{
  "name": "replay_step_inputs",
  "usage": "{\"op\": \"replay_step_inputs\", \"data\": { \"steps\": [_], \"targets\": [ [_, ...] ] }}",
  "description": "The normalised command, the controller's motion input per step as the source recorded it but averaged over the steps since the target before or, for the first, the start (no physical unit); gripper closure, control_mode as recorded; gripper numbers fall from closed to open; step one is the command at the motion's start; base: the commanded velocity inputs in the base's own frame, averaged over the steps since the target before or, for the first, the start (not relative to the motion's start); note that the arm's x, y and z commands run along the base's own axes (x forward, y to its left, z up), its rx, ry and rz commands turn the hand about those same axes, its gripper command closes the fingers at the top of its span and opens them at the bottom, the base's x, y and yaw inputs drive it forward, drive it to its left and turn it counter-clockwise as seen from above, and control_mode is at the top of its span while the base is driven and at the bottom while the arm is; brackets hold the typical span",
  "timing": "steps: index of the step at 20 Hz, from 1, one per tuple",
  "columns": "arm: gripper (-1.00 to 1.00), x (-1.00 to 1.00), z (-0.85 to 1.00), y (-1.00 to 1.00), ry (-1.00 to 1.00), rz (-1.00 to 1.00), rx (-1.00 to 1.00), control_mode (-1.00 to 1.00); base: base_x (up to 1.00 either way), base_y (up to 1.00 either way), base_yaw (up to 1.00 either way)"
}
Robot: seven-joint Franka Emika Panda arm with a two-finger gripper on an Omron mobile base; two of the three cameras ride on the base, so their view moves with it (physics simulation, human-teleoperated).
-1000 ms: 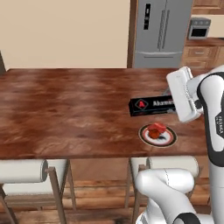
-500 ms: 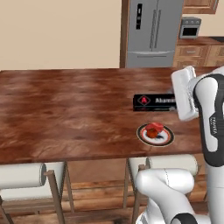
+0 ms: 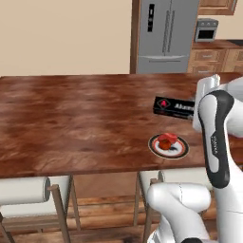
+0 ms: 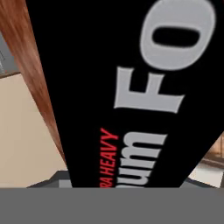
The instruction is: Retrieve the tupperware and aluminum foil from the cabinet and place them on the dining counter near the plate with tomato and steak to prepare for storing leftovers.
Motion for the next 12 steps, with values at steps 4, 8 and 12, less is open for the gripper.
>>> {"op": "replay_step_inputs", "data": {
  "steps": [4,8,12],
  "targets": [
    [1.0,0.0,0.0,-0.28,0.01,-0.43,0.13,-1.0,0.0,0.0,0.0],
    [1.0,0.0,0.0,-0.11,0.0,-0.51,0.23,-1.0,0.0,0.0,0.0],
    [1.0,0.0,0.0,-0.29,0.01,-0.54,0.3,-1.0,0.0,0.0,0.0]
  ]
}}
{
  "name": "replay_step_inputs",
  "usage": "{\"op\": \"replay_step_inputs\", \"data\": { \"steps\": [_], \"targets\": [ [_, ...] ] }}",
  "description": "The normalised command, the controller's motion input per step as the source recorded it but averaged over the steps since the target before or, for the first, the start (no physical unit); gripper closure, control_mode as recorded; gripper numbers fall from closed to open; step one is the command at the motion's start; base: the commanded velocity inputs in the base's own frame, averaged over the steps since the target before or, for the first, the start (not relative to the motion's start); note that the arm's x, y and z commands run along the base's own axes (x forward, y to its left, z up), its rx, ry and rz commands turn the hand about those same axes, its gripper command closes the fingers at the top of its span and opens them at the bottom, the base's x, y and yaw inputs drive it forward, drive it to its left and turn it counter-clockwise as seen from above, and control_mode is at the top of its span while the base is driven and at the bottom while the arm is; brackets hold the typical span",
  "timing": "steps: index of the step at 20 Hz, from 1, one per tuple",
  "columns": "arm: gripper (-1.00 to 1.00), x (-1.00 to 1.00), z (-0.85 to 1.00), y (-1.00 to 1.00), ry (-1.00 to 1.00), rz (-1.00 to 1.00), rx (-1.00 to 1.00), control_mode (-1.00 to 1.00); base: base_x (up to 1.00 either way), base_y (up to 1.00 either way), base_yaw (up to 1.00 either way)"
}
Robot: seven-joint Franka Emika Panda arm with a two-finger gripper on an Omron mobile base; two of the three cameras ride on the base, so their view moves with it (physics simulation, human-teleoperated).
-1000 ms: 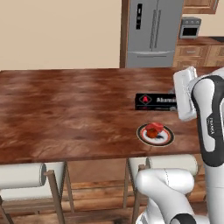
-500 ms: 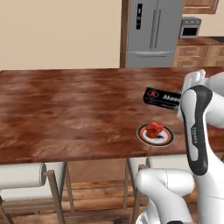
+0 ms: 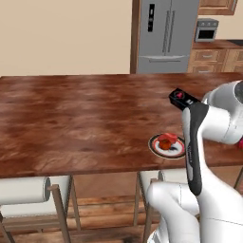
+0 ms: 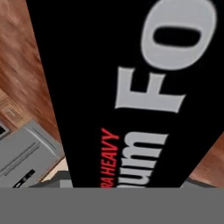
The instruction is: Retrieve the tupperware and aluminum foil from the cabinet and place them on the dining counter near the plate with tomato and steak to prepare for storing leftovers.
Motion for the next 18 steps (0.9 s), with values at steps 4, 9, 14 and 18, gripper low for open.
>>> {"op": "replay_step_inputs", "data": {
  "steps": [4,9,14,18],
  "targets": [
    [1.0,0.03,0.0,-0.33,0.09,-0.52,0.3,-1.0,0.0,0.0,0.0],
    [1.0,0.0,0.0,-0.06,0.07,-0.47,0.25,-1.0,0.0,0.0,0.0],
    [1.0,0.09,0.0,-0.02,0.06,-0.45,0.25,-1.0,0.0,0.0,0.0],
    [1.0,0.08,0.0,0.0,0.03,-0.39,0.23,-1.0,0.0,0.0,0.0]
  ]
}}
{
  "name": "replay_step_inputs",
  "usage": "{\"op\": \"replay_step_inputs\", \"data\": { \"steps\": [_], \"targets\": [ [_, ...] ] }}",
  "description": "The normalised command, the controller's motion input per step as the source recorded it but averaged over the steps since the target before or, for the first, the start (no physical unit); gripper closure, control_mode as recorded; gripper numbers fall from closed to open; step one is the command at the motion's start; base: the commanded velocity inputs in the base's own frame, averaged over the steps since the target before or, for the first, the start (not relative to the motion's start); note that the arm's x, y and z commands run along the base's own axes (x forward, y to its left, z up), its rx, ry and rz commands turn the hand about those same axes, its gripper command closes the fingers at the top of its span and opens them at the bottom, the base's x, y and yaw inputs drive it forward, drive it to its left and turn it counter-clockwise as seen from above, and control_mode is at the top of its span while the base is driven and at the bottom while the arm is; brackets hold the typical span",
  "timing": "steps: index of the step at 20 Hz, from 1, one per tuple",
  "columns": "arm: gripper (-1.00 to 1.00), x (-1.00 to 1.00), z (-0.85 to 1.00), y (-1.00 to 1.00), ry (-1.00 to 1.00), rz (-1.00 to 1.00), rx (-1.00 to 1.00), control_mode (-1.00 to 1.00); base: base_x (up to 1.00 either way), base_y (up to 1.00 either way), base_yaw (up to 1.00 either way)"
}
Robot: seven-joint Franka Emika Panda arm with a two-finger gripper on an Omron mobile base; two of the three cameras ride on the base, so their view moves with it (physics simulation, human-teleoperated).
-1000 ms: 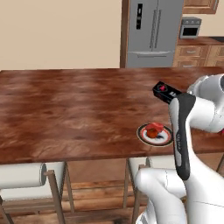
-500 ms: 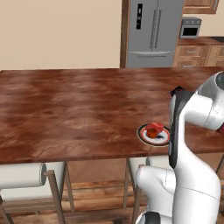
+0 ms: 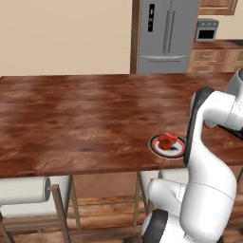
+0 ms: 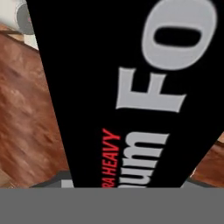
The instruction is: Retrieve the tupperware and aluminum foil from the cabinet and place them on the dining counter near the plate with tomato and steak to prepare for storing leftovers.
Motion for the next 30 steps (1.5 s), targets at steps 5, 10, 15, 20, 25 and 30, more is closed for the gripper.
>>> {"op": "replay_step_inputs", "data": {
  "steps": [5,10,15,20,25,30],
  "targets": [
    [1.0,0.35,-0.27,0.0,0.01,-0.24,0.31,-1.0,0.0,0.0,0.0],
    [1.0,0.44,-0.47,0.0,-0.09,-0.11,0.32,-1.0,0.0,0.0,0.0],
    [1.0,0.39,-0.38,0.01,-0.13,-0.08,0.09,-1.0,0.0,0.0,0.0],
    [1.0,0.46,-0.4,0.04,-0.09,-0.07,0.03,-1.0,0.0,0.0,0.0],
    [1.0,0.42,-0.35,0.0,-0.03,-0.05,0.02,-1.0,0.0,0.0,0.0],
    [1.0,0.5,-0.13,-0.02,0.02,0.0,0.01,-1.0,0.0,0.0,0.0]
  ]
}}
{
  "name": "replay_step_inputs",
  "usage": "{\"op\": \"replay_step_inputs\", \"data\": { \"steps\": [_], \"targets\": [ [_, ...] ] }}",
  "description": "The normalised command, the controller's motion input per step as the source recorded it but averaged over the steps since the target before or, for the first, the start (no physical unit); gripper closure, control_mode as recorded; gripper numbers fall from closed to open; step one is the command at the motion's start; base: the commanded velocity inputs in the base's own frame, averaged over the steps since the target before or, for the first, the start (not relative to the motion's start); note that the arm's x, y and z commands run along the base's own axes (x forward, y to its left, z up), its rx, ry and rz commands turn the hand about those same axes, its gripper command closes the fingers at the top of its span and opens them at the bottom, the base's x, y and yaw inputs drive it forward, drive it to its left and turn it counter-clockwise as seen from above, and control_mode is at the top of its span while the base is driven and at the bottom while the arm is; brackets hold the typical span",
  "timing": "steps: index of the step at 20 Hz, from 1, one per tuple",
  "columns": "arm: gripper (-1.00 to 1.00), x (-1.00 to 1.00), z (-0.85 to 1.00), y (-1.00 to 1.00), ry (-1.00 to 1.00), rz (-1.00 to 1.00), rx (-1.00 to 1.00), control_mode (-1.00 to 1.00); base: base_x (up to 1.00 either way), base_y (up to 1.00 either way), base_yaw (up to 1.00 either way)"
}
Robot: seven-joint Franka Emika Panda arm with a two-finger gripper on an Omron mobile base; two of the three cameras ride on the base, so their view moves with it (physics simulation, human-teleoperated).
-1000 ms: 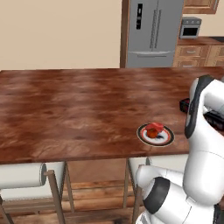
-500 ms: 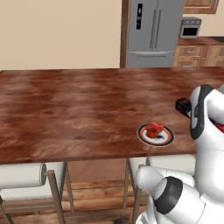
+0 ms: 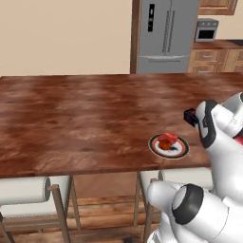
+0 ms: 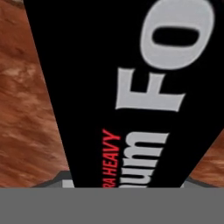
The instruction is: Retrieve the tupperware and aluminum foil from the cabinet and place them on the dining counter near the plate with tomato and steak to prepare for storing leftovers.
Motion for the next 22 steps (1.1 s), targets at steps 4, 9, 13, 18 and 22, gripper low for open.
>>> {"op": "replay_step_inputs", "data": {
  "steps": [4,9,13,18,22],
  "targets": [
    [1.0,0.6,-0.11,-0.1,0.1,0.0,0.04,-1.0,0.0,0.0,0.0],
    [1.0,0.52,-0.19,-0.2,0.04,0.0,0.08,-1.0,0.0,0.0,0.0],
    [1.0,0.45,-0.31,-0.29,0.0,0.0,0.11,-1.0,0.0,0.0,0.0],
    [1.0,0.44,-0.36,-0.31,0.0,0.0,0.1,-1.0,0.0,0.0,0.0],
    [1.0,0.4,-0.37,-0.2,0.0,0.0,0.06,-1.0,0.0,0.0,0.0]
  ]
}}
